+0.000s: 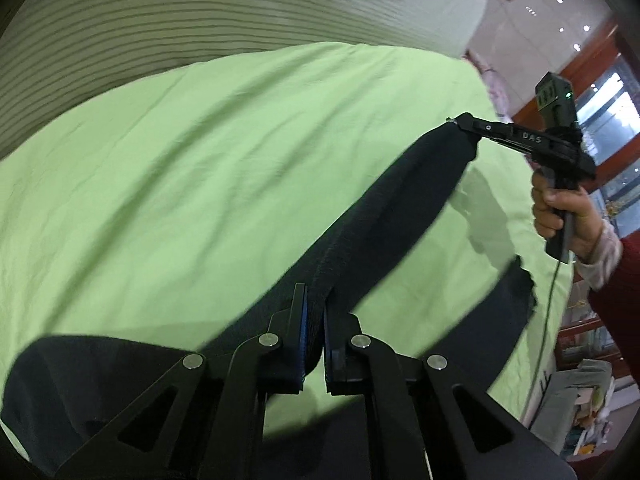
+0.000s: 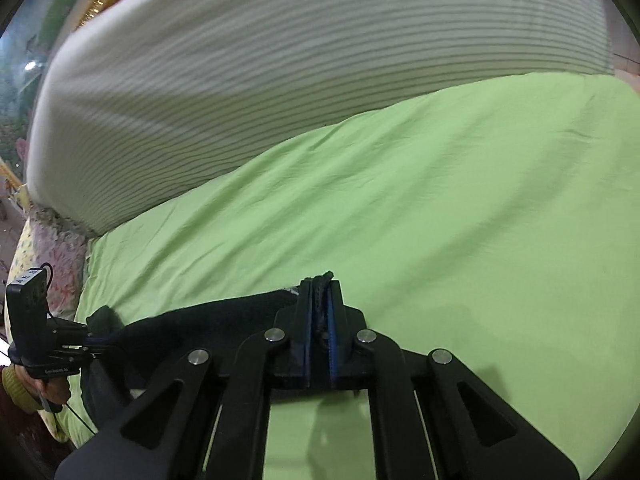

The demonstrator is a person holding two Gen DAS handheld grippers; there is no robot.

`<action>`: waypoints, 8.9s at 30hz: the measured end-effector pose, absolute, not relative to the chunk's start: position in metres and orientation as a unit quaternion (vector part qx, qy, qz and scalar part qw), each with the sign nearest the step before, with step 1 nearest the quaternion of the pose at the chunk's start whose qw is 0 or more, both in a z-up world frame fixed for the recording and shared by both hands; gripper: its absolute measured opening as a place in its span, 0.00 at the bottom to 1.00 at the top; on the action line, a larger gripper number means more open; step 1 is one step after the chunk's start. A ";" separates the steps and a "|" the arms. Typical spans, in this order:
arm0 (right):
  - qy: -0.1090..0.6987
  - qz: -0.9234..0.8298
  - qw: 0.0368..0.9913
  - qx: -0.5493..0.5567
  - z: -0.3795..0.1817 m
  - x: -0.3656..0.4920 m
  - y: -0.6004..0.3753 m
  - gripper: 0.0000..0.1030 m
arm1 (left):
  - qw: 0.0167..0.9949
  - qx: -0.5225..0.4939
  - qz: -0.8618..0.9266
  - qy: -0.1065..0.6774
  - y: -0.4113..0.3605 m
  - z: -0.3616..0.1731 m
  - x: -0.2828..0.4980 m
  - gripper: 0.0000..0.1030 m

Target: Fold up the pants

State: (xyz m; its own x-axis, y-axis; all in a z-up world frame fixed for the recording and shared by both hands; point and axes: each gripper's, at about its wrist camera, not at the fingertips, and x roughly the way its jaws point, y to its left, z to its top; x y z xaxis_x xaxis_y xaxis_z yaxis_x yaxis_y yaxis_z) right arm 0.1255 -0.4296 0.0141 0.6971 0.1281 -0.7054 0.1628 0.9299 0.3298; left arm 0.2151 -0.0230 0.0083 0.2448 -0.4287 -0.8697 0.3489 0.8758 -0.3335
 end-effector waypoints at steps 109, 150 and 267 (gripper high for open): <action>0.511 0.273 0.813 -0.058 -0.060 0.057 -0.036 0.06 | 0.749 -0.430 0.069 0.499 0.198 -0.008 0.004 0.04; 0.551 0.167 0.815 0.068 -0.044 0.170 -0.086 0.41 | 0.670 -0.508 0.163 0.516 0.239 -0.092 0.044 0.72; 0.353 -0.259 0.836 0.332 -0.029 -0.109 -0.315 0.61 | 0.764 -0.024 -0.282 0.580 -0.145 0.006 0.201 0.71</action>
State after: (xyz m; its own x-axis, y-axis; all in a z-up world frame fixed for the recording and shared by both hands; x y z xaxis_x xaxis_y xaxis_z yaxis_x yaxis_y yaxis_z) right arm -0.1093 -0.3146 -0.0293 0.6168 -0.1997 -0.7613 0.6676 0.6452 0.3716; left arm 0.2012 -0.1454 0.0062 0.1678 -0.4580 -0.8730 0.4031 0.8400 -0.3632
